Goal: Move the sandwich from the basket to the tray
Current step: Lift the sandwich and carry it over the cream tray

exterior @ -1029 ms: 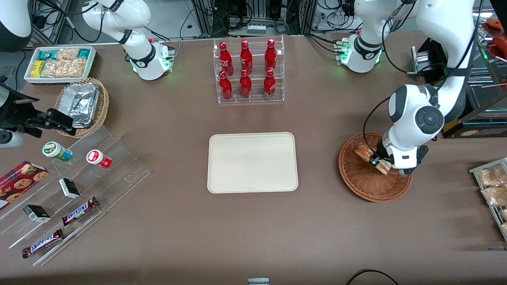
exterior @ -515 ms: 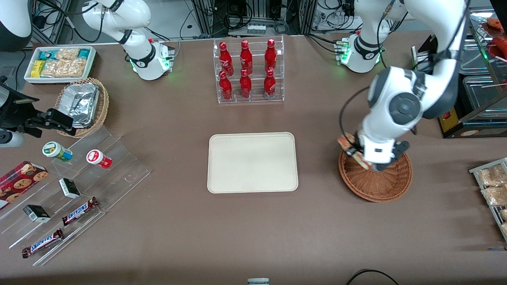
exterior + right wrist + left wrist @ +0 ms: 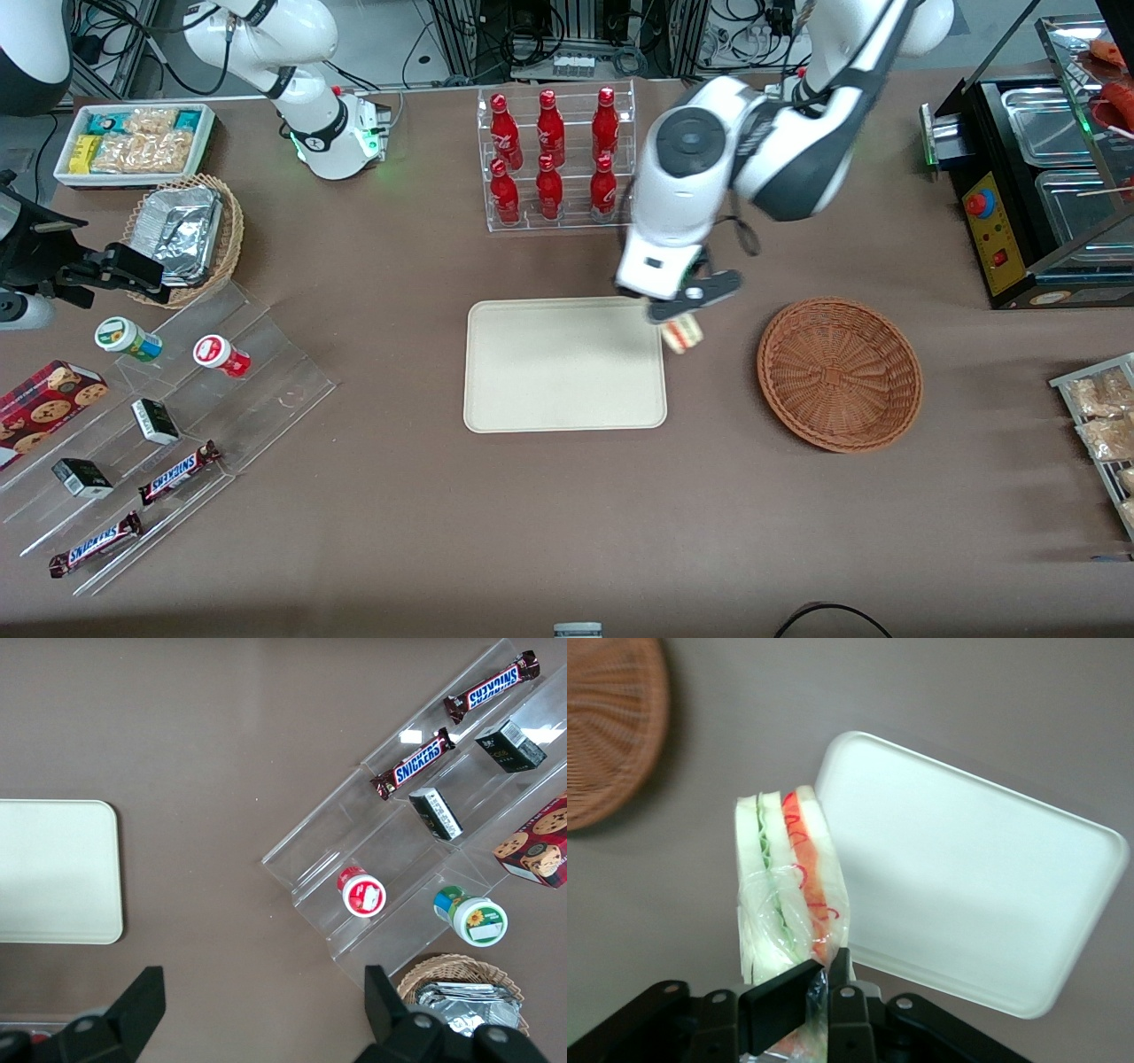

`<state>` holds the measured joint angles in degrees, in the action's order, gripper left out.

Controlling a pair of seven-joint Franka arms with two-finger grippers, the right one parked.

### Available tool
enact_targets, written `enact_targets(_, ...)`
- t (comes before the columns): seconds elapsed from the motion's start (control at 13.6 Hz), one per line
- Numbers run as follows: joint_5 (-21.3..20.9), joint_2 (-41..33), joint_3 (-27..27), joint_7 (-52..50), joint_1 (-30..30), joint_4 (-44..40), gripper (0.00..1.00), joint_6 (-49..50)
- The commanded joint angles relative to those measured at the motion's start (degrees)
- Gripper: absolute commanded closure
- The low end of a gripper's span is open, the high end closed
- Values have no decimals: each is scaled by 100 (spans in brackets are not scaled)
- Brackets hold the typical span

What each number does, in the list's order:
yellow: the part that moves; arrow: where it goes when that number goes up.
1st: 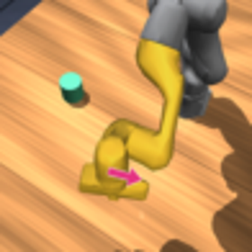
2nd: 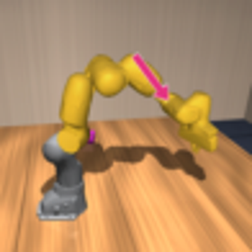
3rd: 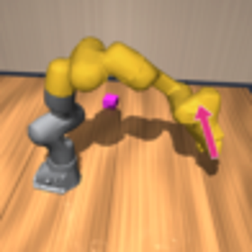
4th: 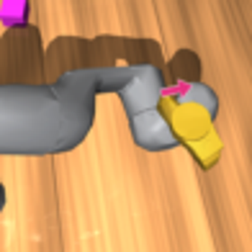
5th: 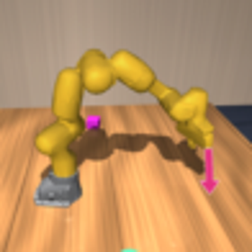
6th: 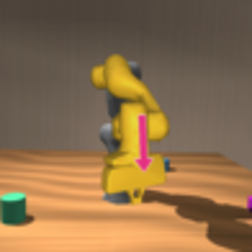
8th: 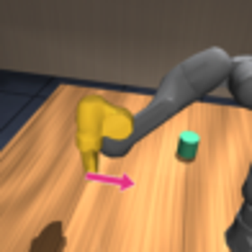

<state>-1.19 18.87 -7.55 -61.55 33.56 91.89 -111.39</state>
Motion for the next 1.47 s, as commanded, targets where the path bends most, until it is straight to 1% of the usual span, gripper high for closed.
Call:
enact_targets(0.0, -74, 950, 69, 108, 264, -944, 100, -503)
enact_targets(0.15, -144, 1372, 78, 265, 423, -1006, 100, -1390)
enact_targets(0.29, -145, 1663, 69, 537, 450, -1006, 100, -2041)
enact_targets(0.37, -136, 1751, 69, 704, 450, -998, 100, -2236)
enact_targets(0.44, -40, 1848, 60, 1001, 424, -980, 100, -2342)
enact_targets(0.59, 442, 2103, -63, 1520, 405, -997, 100, -2387)
enact_targets(0.88, 488, 2243, -89, 1900, 441, -953, 100, -2387)
enact_targets(1.4, 576, 2429, -107, 1971, 459, -936, 100, -2396)
